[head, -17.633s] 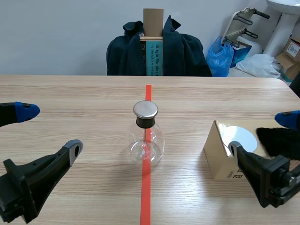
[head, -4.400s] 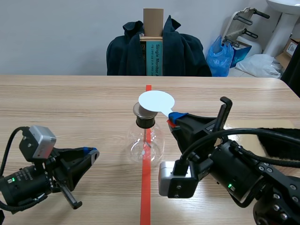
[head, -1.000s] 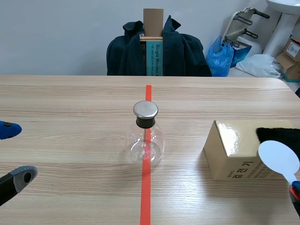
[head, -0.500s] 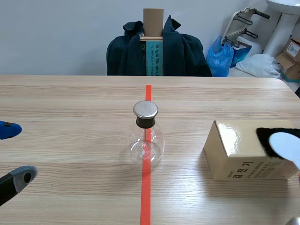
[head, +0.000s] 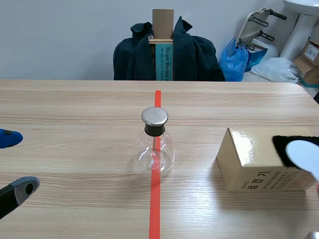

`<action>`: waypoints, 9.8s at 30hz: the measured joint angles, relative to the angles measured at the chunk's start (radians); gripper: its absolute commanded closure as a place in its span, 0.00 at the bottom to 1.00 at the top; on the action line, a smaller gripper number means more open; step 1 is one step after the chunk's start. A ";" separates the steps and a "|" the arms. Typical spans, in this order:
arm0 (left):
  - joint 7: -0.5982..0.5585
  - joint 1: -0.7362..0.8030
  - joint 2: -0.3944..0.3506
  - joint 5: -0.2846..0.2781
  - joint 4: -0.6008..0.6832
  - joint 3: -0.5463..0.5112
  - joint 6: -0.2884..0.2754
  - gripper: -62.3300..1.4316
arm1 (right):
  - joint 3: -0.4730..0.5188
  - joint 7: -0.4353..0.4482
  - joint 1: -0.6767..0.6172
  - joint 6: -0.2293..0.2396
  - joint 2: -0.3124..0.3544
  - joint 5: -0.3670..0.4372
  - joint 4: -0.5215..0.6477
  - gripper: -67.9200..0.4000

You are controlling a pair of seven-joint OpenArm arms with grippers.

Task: Do the electroscope experiment.
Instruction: 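Rub the plate on the fur, then bring the plate to the electroscope and point at the metal foil, then move the plate toward and away from the electroscope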

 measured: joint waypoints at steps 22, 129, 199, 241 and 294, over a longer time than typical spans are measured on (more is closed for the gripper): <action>0.000 0.000 0.016 0.000 0.000 0.000 0.019 0.00 | -0.060 -0.093 0.003 -0.007 0.013 -0.077 0.000 0.98; 0.101 -0.698 0.536 0.285 -0.549 0.412 0.069 0.93 | 0.290 -0.285 0.238 0.295 0.279 0.631 0.793 0.98; 0.134 -0.806 0.620 0.338 -0.637 0.508 0.073 0.93 | -0.905 -0.453 0.427 0.330 0.246 -0.010 0.347 0.98; 0.135 -0.806 0.620 0.338 -0.637 0.508 0.073 0.93 | -0.905 -0.742 0.410 0.271 0.247 -0.031 0.347 0.98; 0.135 -0.806 0.620 0.338 -0.637 0.508 0.073 0.93 | -0.902 -0.541 0.383 0.319 0.246 -0.058 0.347 0.98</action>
